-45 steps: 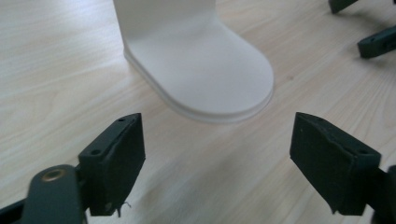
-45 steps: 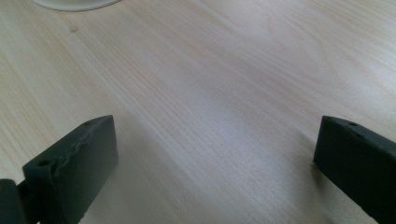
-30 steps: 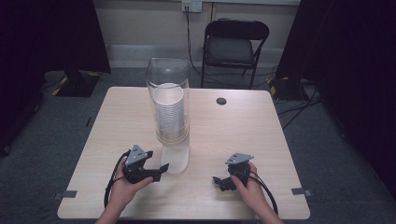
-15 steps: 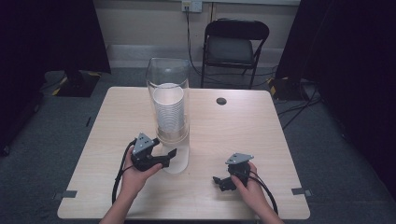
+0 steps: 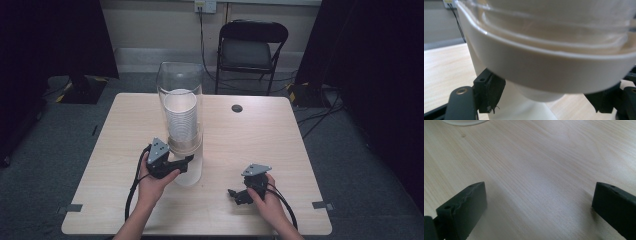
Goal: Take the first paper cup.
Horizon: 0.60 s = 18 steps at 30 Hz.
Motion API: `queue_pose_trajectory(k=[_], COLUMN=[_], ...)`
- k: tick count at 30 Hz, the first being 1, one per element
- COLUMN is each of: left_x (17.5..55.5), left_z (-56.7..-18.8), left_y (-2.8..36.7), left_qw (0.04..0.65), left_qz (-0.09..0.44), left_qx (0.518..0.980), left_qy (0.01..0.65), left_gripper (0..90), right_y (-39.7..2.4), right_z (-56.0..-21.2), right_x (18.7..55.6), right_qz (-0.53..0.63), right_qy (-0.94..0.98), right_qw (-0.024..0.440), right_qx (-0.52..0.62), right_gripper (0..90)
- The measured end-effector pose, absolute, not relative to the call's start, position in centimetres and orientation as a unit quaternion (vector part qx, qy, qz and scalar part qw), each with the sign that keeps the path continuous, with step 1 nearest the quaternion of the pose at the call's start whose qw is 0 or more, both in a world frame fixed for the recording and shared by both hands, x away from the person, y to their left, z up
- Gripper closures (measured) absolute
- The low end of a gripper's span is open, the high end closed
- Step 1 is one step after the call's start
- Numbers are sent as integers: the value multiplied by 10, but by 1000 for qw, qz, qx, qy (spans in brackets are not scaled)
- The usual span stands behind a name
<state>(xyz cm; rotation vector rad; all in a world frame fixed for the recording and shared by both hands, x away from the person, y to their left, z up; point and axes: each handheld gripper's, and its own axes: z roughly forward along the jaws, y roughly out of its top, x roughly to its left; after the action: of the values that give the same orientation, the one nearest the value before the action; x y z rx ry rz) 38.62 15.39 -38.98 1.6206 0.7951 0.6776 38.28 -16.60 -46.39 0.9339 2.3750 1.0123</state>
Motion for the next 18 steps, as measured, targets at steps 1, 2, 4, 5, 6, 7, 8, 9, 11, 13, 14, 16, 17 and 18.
queue_pose_trajectory(k=[1, 2, 4, 5, 6, 7, 8, 9, 11, 13, 14, 16, 17, 18], left_x=[386, 386, 388, 389, 389, 391, 390, 390, 391, 392, 392, 392, 392, 392], left_z=[-390, -389, -390, -391, -391, -392, -392, -392, -393, -393, -393, -393, -393, -393], left_y=[153, 153, 152, 151, 151, 151, 150, 150, 149, 149, 149, 149, 149, 149], left_qw=[573, 572, 571, 574, 570, 574, 568, 570, 572, 571, 570, 569, 568, 567], left_qz=[292, 297, 296, 292, 292, 293, 295, 294, 293, 294, 295, 296, 296, 295], left_qx=[687, 685, 685, 685, 689, 689, 690, 690, 690, 692, 691, 692, 693, 694], left_qy=[338, 339, 341, 341, 339, 332, 337, 337, 332, 331, 332, 331, 331, 331], left_gripper=[243, 248, 268, 272, 277, 289, 297, 304, 327, 329, 331, 333, 336, 338], right_y=[-166, -166, -166, -166, -166, -166, -166, -166, -166, -166, -166, -166, -166, -166], right_z=[-464, -464, -464, -464, -464, -464, -464, -464, -464, -464, -464, -464, -464, -464], right_x=[383, 383, 383, 383, 383, 383, 383, 383, 383, 383, 383, 383, 383, 383], right_qz=[361, 361, 361, 361, 361, 361, 361, 361, 361, 361, 361, 361, 361, 361], right_qy=[848, 848, 848, 848, 848, 848, 848, 848, 848, 848, 848, 848, 848, 848], right_qw=[197, 197, 197, 197, 197, 197, 197, 197, 197, 197, 197, 197, 197, 197], right_qx=[333, 333, 334, 333, 334, 333, 334, 333, 334, 334, 334, 333, 334, 334], right_gripper=[0, 0, 0, 0, 0, 0, 0, 0, 0, 0, 0, 0, 0, 0])
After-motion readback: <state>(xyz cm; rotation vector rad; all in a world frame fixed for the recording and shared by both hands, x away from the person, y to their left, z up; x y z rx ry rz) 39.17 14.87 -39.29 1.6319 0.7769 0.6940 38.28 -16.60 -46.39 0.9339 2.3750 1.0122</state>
